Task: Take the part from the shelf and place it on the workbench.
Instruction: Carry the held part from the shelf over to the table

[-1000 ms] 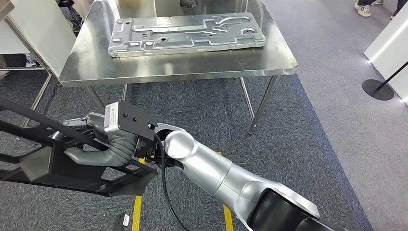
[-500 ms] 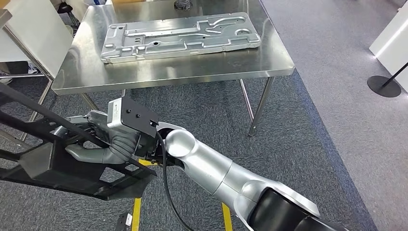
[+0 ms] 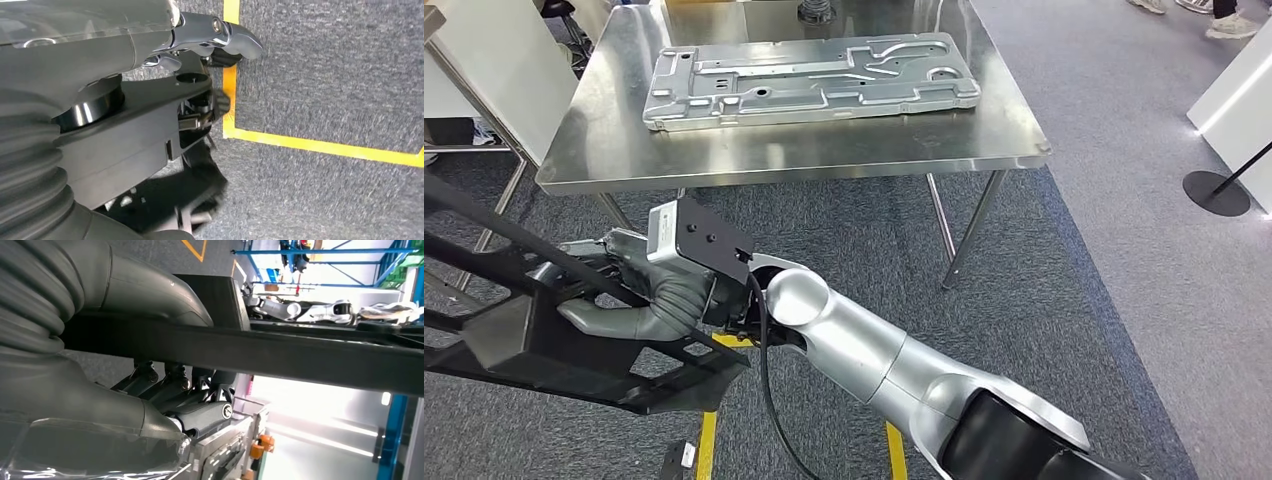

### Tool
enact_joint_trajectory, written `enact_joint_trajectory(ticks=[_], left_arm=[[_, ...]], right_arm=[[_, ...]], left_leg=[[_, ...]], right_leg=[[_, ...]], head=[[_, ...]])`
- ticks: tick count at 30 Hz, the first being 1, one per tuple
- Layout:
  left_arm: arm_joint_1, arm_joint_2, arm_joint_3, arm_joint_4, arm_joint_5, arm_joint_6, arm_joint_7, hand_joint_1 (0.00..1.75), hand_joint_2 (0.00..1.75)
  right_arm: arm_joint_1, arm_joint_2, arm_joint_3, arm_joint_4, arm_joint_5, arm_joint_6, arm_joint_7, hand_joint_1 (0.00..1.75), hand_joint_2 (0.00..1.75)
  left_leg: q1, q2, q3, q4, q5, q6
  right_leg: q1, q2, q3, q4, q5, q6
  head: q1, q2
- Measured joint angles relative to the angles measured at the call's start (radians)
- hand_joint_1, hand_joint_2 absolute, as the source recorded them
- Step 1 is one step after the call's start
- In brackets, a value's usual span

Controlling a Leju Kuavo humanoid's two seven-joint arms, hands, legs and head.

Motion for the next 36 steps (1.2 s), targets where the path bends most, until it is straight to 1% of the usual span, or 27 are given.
enact_joint_trajectory(ticks=[1,2,3,4,5,6,7,10,12,13,15,16,17,18,20,21,22,23,25,27,28,30,31,32,33,35,36], left_arm=[[0.001,0.0,0.0,0.0,0.0,0.0,0.0,0.0,1.75],[0.002,0.0,0.0,0.0,0.001,0.0,0.0,0.0,1.75],[0.003,0.0,0.001,0.0,0.001,0.0,0.0,0.0,1.75],[0.003,0.0,0.001,0.0,0.001,0.0,0.0,0.0,1.75],[0.004,-0.001,0.001,0.0,0.001,0.0,0.0,0.0,1.75],[0.003,-0.001,0.001,0.0,0.001,0.0,0.0,0.0,1.75],[0.004,-0.002,0.001,0.0,0.001,0.0,0.0,0.0,1.75],[0.003,-0.002,0.001,0.0,0.003,-0.001,-0.001,0.0,1.75],[0.002,-0.002,0.001,0.0,0.005,-0.002,-0.002,0.0,1.75],[0.002,-0.002,0.001,0.0,0.006,-0.002,-0.002,0.0,1.75],[0.003,-0.002,0.002,0.0,0.008,-0.003,-0.002,0.0,1.75],[0.004,-0.001,0.002,0.0,0.009,-0.003,-0.002,0.0,1.75],[0.005,-0.001,0.002,0.0,0.009,-0.003,-0.002,0.0,1.75],[0.005,-0.001,0.002,0.0,0.009,-0.003,-0.002,0.0,1.75],[0.005,0.0,0.002,0.0,0.01,-0.003,-0.002,0.0,1.75],[0.004,0.0,0.002,0.0,0.01,-0.003,-0.002,0.0,1.75],[0.004,0.0,0.002,0.0,0.01,-0.003,-0.002,0.0,1.75],[0.004,0.0,0.003,0.0,0.01,-0.003,-0.002,0.0,1.75],[0.004,0.0,0.003,0.0,0.01,-0.003,-0.002,0.0,1.75],[0.003,0.0,0.003,0.0,0.01,-0.003,-0.003,0.0,1.75],[0.003,0.0,0.003,0.0,0.01,-0.003,-0.003,0.0,1.75],[0.002,0.0,0.003,0.0,0.009,-0.003,-0.003,0.0,1.75],[0.002,0.0,0.003,0.0,0.009,-0.003,-0.003,0.0,1.75],[0.003,0.0,0.003,0.0,0.009,-0.003,-0.003,0.0,1.75],[0.003,0.001,0.003,0.0,0.009,-0.003,-0.003,0.0,1.75],[0.003,0.0,0.003,0.0,0.009,-0.003,-0.003,0.0,1.75],[0.003,0.0,0.003,0.0,0.009,-0.003,-0.003,0.0,1.75]], right_arm=[[0.001,-0.001,0.001,0.002,-0.001,0.0,-0.001,1.75,1.75],[0.002,-0.002,0.003,0.004,-0.001,0.0,-0.002,1.75,1.75],[0.002,-0.003,0.004,0.005,-0.001,0.0,-0.002,1.75,1.75],[0.002,-0.003,0.004,0.006,-0.001,0.0,-0.003,1.75,1.75],[0.001,-0.003,0.004,0.007,-0.002,0.0,-0.005,1.75,1.75],[0.001,-0.003,0.005,0.007,-0.002,0.0,-0.006,1.75,1.75],[0.0,-0.004,0.005,0.008,-0.002,0.0,-0.007,1.75,1.75],[-0.001,-0.003,0.005,0.011,-0.001,0.001,-0.012,1.75,1.75],[-0.001,-0.001,0.005,0.011,0.0,0.001,-0.014,1.75,1.75],[-0.002,-0.001,0.006,0.012,0.0,0.0,-0.015,1.75,1.75],[-0.001,0.0,0.008,0.013,0.0,0.0,-0.017,1.75,1.75],[0.0,0.0,0.01,0.015,0.001,0.0,-0.017,1.75,1.75],[0.002,0.0,0.012,0.016,0.001,0.0,-0.017,1.75,1.75],[0.002,0.0,0.013,0.016,0.001,0.0,-0.017,1.75,1.75],[0.002,0.0,0.013,0.017,0.001,0.0,-0.017,1.75,1.75],[0.002,0.0,0.013,0.017,0.001,0.0,-0.017,1.75,1.75],[0.001,0.0,0.013,0.017,0.001,-0.001,-0.017,1.75,1.75],[0.001,0.0,0.013,0.017,0.001,-0.001,-0.017,1.75,1.75],[0.001,0.0,0.014,0.017,0.002,-0.001,-0.017,1.75,1.75],[0.0,0.001,0.014,0.017,0.004,-0.001,-0.018,1.75,1.75],[-0.001,0.001,0.013,0.017,0.004,-0.002,-0.019,1.75,1.75],[0.0,-0.001,0.013,0.019,0.006,-0.002,-0.02,1.75,1.75],[0.002,-0.002,0.013,0.02,0.007,-0.002,-0.02,1.75,1.75],[0.003,-0.004,0.013,0.021,0.009,-0.002,-0.019,1.75,1.75],[0.004,-0.005,0.013,0.022,0.011,-0.003,-0.019,1.75,1.75],[0.004,-0.006,0.013,0.022,0.015,-0.003,-0.019,1.75,1.75],[0.004,-0.006,0.013,0.022,0.017,-0.003,-0.017,1.75,1.75]], left_leg=[[0.0,-0.001,0.001,0.001,-0.002,0.001],[0.0,-0.002,0.004,0.002,-0.005,0.0],[-0.001,-0.003,0.009,0.003,-0.009,-0.002],[0.0,-0.005,0.015,0.004,-0.014,-0.004],[-0.002,-0.005,0.02,0.005,-0.019,-0.008],[-0.003,-0.006,0.022,0.006,-0.023,-0.013],[-0.004,-0.005,0.022,0.006,-0.026,-0.018],[-0.001,-0.004,0.026,0.004,-0.031,-0.037],[0.0,-0.003,0.011,0.048,-0.059,-0.046],[0.002,-0.002,-0.014,0.102,-0.086,-0.05],[0.003,-0.002,-0.09,0.241,-0.138,-0.057],[0.003,-0.002,-0.119,0.286,-0.146,-0.059],[0.003,-0.002,-0.13,0.292,-0.132,-0.06],[0.003,-0.002,-0.12,0.256,-0.099,-0.059],[0.002,-0.001,-0.057,0.113,-0.02,-0.054],[0.0,-0.001,-0.029,0.054,0.003,-0.048],[-0.003,-0.002,-0.013,0.02,0.012,-0.042],[-0.006,-0.002,-0.009,0.01,0.008,-0.035],[-0.005,-0.003,-0.009,0.005,0.009,-0.024],[-0.001,-0.003,-0.003,-0.001,0.01,-0.012],[0.001,-0.002,-0.001,-0.004,0.01,-0.007],[0.0,-0.001,0.0,-0.003,0.007,-0.001],[-0.001,-0.001,0.0,-0.002,0.005,0.0],[-0.001,-0.002,0.002,-0.001,0.002,0.0],[-0.001,-0.003,0.006,-0.001,-0.001,-0.001],[-0.001,-0.005,0.018,0.0,-0.01,-0.005],[-0.003,-0.005,0.023,0.001,-0.015,-0.009]], right_leg=[[-0.002,0.0,-0.027,0.037,-0.001,0.001],[-0.003,0.0,-0.033,0.033,0.019,0.001],[-0.004,-0.001,-0.016,-0.017,0.059,0.0],[-0.004,-0.001,0.015,-0.094,0.105,-0.004],[-0.001,-0.001,0.047,-0.167,0.138,-0.009],[0.001,-0.001,0.071,-0.223,0.16,-0.014],[0.004,-0.001,0.083,-0.251,0.165,-0.019],[0.006,0.002,0.09,-0.266,0.161,-0.033],[0.0,0.0,0.103,-0.277,0.162,-0.043],[-0.002,-0.001,0.108,-0.28,0.161,-0.047],[-0.001,-0.001,0.112,-0.28,0.156,-0.051],[0.0,-0.001,0.113,-0.279,0.153,-0.052],[0.0,0.0,0.116,-0.277,0.15,-0.052],[0.0,0.001,0.12,-0.275,0.145,-0.05],[0.001,0.002,0.132,-0.272,0.135,-0.045],[0.002,0.003,0.136,-0.27,0.13,-0.041],[0.004,0.003,0.137,-0.269,0.127,-0.036],[0.005,0.003,0.136,-0.269,0.126,-0.031],[0.005,0.003,0.137,-0.271,0.123,-0.02],[0.004,0.002,0.122,-0.235,0.1,-0.01],[0.003,0.001,0.097,-0.184,0.073,-0.005],[0.0,0.0,0.018,-0.037,0.013,0.001],[-0.002,0.0,-0.017,0.02,0.0,0.003],[-0.002,0.0,-0.035,0.041,0.007,0.003],[-0.003,0.0,-0.031,0.018,0.035,0.002],[-0.002,-0.001,0.028,-0.124,0.119,-0.007],[0.0,-0.001,0.059,-0.194,0.147,-0.012]], head=[[0.0,0.0],[0.0,0.0],[0.0,0.0],[0.0,0.0],[0.0,0.0],[0.0,0.0],[-0.001,0.0],[-0.001,0.0],[-0.003,0.0],[-0.004,0.0],[-0.005,0.0],[-0.005,0.0],[-0.005,0.0],[-0.005,0.0],[-0.005,0.0],[-0.005,0.0],[-0.004,0.0],[-0.004,0.0],[-0.004,0.0],[-0.002,0.0],[-0.001,0.0],[0.001,0.0],[0.001,0.0],[0.001,0.0],[0.001,0.0],[0.001,0.0],[0.001,0.0]])
